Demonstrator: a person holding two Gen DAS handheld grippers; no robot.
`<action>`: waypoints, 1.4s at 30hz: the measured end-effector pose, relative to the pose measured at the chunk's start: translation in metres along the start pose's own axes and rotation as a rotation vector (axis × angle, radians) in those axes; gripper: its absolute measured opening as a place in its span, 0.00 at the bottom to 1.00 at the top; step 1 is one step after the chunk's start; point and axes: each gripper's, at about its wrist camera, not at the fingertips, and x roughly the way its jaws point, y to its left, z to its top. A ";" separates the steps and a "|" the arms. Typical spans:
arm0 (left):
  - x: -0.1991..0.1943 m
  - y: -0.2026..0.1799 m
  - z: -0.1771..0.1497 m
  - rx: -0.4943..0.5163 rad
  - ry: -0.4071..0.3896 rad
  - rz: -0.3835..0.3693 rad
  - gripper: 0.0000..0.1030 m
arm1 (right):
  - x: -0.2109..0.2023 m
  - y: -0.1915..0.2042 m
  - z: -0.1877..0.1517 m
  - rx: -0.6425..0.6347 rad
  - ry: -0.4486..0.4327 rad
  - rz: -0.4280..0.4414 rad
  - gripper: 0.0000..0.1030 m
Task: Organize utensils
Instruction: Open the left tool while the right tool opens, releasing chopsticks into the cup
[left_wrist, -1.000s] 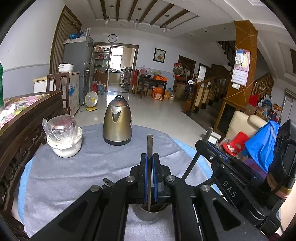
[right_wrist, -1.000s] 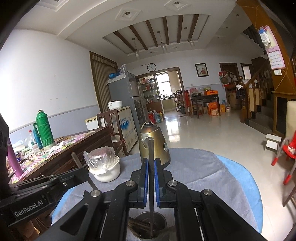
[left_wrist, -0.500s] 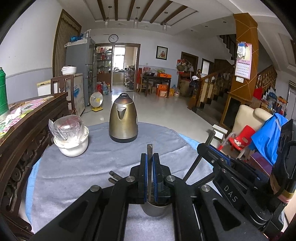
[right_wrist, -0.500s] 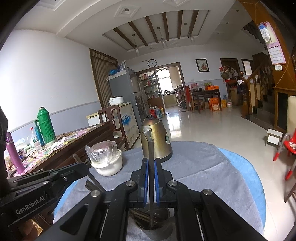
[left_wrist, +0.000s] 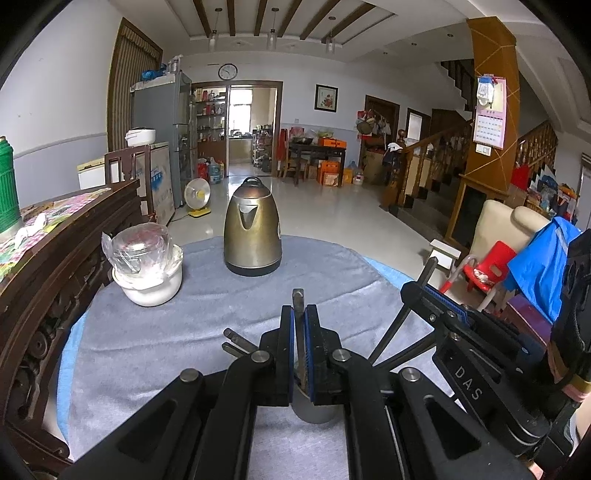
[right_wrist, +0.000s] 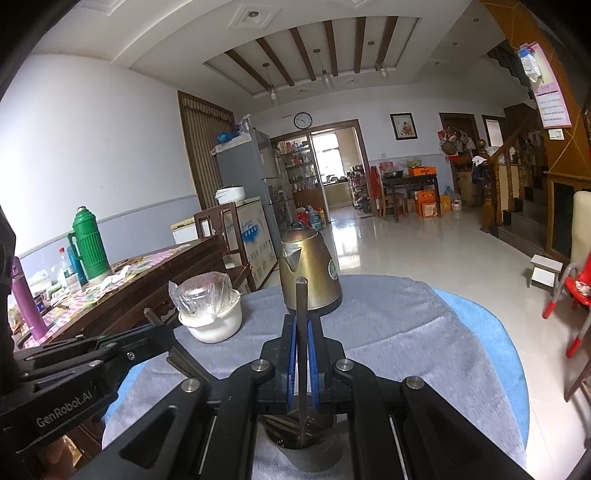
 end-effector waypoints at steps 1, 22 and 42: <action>0.000 0.000 -0.001 0.003 0.000 0.003 0.06 | 0.001 0.000 -0.001 -0.001 0.004 0.000 0.06; 0.006 0.003 -0.014 0.030 0.042 0.049 0.43 | 0.002 -0.004 -0.010 0.011 0.060 0.005 0.08; -0.021 0.000 -0.040 0.065 0.048 0.157 0.78 | -0.031 -0.006 -0.016 0.069 0.076 0.044 0.09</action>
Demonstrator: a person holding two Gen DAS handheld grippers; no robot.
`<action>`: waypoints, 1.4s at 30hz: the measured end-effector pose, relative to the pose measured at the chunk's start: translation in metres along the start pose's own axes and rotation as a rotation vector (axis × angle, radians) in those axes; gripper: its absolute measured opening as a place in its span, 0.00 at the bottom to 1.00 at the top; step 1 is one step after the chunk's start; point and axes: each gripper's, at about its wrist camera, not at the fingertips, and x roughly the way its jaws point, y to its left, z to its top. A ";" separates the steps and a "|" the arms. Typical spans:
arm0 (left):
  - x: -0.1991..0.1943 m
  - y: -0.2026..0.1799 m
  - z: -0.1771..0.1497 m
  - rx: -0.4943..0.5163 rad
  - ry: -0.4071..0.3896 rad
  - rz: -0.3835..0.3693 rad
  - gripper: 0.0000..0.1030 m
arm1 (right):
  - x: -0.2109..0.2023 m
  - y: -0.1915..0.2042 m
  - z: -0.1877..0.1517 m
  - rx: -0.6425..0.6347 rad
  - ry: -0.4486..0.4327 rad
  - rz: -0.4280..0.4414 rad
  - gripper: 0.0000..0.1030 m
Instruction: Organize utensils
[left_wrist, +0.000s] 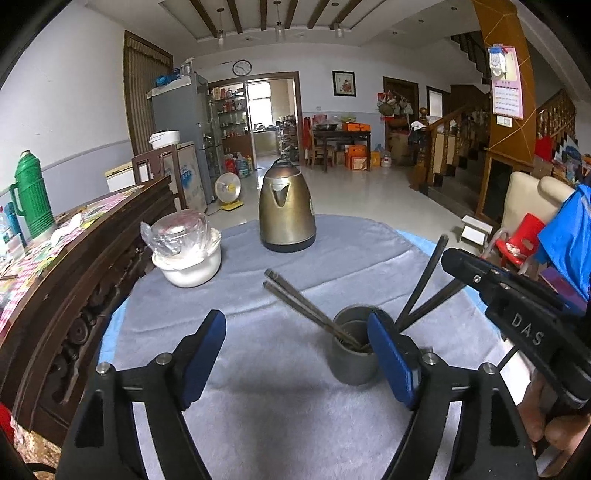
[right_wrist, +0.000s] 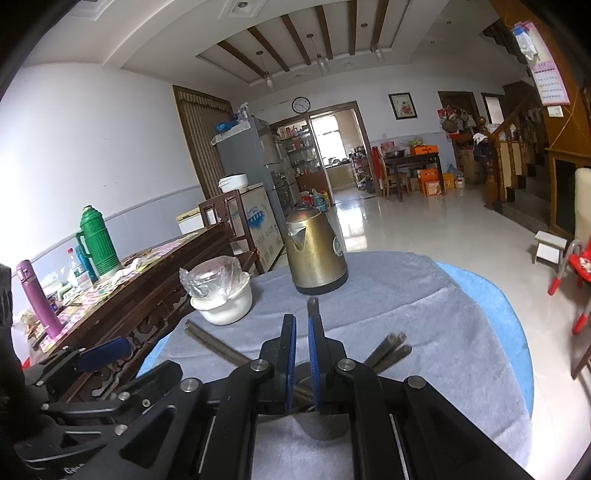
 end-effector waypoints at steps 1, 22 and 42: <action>-0.002 0.000 -0.003 0.000 0.004 0.005 0.79 | -0.002 -0.001 -0.003 0.007 0.009 0.007 0.09; -0.043 -0.001 -0.056 0.018 0.068 0.197 0.84 | -0.059 -0.018 -0.055 0.067 0.101 0.001 0.18; -0.101 0.016 -0.067 -0.004 0.015 0.258 0.86 | -0.118 0.017 -0.064 -0.003 0.091 -0.063 0.58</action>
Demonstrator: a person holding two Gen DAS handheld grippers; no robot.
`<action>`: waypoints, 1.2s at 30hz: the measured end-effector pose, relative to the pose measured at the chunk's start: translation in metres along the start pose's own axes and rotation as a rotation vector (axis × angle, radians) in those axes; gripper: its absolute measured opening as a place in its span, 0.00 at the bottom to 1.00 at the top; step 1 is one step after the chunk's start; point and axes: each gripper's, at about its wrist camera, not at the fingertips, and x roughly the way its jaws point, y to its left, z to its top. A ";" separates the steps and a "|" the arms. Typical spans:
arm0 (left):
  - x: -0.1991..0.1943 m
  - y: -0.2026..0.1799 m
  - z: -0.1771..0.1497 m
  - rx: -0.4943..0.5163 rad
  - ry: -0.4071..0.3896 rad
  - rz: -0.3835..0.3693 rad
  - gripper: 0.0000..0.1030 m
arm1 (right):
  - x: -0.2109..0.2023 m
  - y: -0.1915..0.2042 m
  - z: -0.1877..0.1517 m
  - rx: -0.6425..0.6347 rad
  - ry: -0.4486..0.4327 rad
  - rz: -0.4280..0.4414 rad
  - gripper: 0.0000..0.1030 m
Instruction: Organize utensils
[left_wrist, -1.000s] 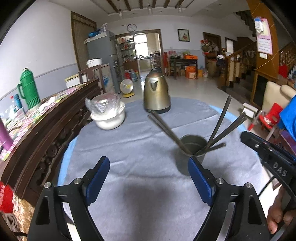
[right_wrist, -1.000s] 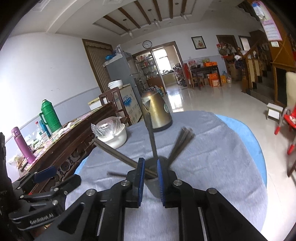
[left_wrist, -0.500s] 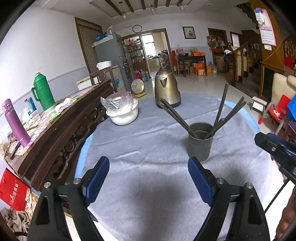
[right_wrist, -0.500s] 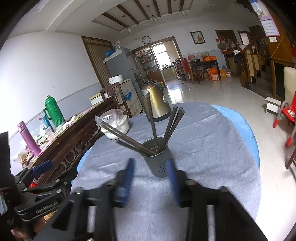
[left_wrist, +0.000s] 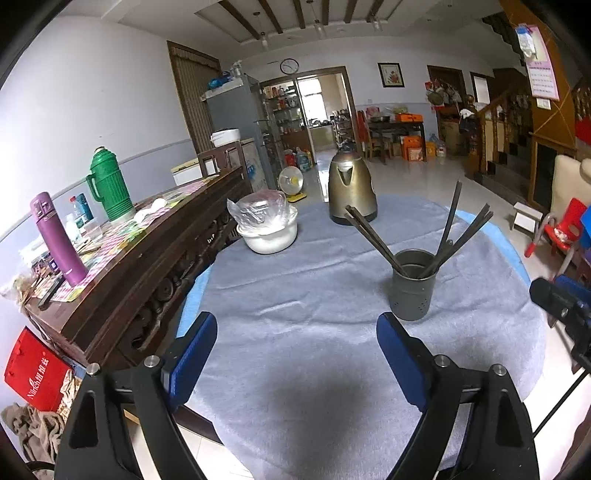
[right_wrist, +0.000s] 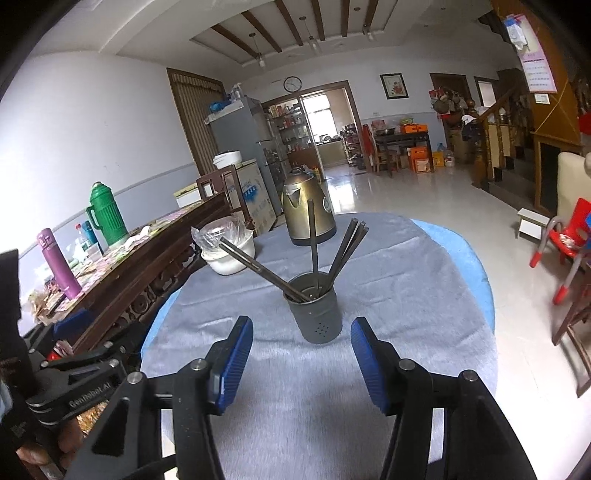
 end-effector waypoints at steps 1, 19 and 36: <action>-0.003 0.002 0.000 -0.005 -0.003 -0.001 0.86 | -0.003 0.002 -0.001 -0.003 0.001 0.000 0.58; -0.032 0.031 0.002 -0.053 -0.040 0.030 0.90 | -0.038 0.027 -0.006 -0.038 -0.003 -0.031 0.58; -0.036 0.044 -0.003 -0.066 -0.043 0.040 0.90 | -0.038 0.034 -0.008 -0.042 0.000 -0.033 0.58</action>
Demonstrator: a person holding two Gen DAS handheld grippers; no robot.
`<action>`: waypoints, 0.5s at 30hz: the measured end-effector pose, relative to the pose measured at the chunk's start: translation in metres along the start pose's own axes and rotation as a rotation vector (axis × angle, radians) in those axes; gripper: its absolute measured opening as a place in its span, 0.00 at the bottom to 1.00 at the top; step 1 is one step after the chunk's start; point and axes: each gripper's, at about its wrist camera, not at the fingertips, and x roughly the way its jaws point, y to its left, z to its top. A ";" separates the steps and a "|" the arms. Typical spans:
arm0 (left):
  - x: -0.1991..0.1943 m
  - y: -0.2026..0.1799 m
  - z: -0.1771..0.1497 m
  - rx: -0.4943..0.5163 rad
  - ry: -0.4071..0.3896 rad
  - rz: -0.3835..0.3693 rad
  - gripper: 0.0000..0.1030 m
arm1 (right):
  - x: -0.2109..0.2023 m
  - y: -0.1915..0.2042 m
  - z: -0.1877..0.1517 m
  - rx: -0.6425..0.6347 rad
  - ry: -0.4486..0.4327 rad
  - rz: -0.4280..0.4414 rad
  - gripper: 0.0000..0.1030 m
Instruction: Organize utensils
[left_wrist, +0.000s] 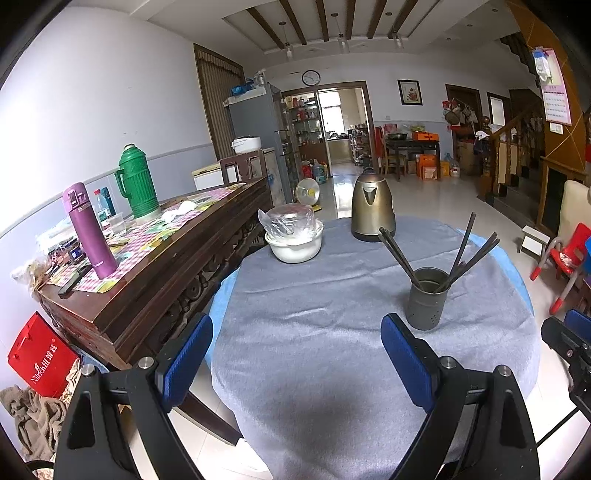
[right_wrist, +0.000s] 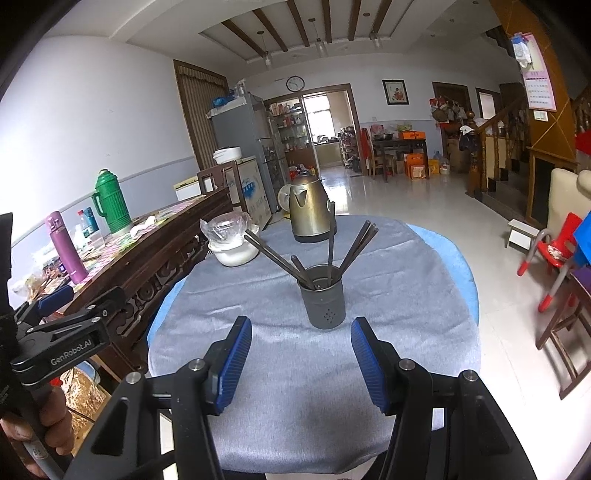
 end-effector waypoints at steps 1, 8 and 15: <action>0.001 0.000 0.000 -0.002 0.001 -0.001 0.90 | 0.000 0.000 0.000 0.001 0.000 -0.001 0.58; 0.003 0.003 0.000 -0.011 0.003 0.001 0.90 | -0.002 0.003 0.000 -0.001 -0.003 0.000 0.58; 0.003 0.005 -0.002 -0.017 0.006 0.005 0.90 | -0.004 0.008 -0.002 -0.014 -0.011 -0.002 0.58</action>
